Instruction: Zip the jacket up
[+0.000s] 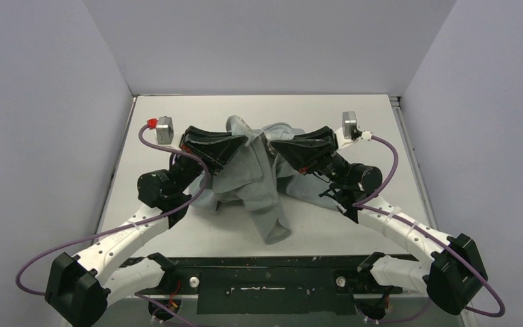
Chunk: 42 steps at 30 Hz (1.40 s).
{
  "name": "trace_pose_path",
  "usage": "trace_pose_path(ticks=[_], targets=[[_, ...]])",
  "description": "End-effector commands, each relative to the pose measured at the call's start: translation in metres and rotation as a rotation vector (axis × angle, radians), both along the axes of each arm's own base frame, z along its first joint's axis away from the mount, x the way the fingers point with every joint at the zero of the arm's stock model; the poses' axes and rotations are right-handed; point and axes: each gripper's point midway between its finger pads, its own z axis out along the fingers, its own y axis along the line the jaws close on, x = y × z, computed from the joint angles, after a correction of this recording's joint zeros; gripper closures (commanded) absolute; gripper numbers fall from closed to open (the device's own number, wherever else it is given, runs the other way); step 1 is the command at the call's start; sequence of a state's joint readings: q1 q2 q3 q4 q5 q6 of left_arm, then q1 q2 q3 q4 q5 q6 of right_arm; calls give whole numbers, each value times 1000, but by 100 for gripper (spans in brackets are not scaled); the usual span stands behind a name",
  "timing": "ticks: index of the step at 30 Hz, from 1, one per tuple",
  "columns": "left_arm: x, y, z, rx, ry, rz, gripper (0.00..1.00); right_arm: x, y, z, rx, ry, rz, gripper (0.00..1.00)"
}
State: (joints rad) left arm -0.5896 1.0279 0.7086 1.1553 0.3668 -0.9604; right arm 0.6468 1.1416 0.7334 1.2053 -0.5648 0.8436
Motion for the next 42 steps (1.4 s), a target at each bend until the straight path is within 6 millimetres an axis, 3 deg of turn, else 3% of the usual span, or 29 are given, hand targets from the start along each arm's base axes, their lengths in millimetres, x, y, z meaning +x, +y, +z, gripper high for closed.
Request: trace_pose_path(ticks=[1, 9, 16, 24, 42], targets=[[-25, 3, 43, -60, -176, 28, 100, -19, -8, 41, 91, -110, -63, 100], [-25, 4, 37, -22, -185, 80, 100, -32, -17, 50, 128, -95, -67, 100], [-36, -9, 26, 129, -344, 103, 100, -48, -19, 60, 117, -92, 5, 100], [-50, -16, 25, 196, -468, 79, 100, -50, -14, 57, 72, -71, 34, 100], [-48, -16, 22, 202, -460, 90, 100, -55, -19, 64, 92, -95, 38, 100]])
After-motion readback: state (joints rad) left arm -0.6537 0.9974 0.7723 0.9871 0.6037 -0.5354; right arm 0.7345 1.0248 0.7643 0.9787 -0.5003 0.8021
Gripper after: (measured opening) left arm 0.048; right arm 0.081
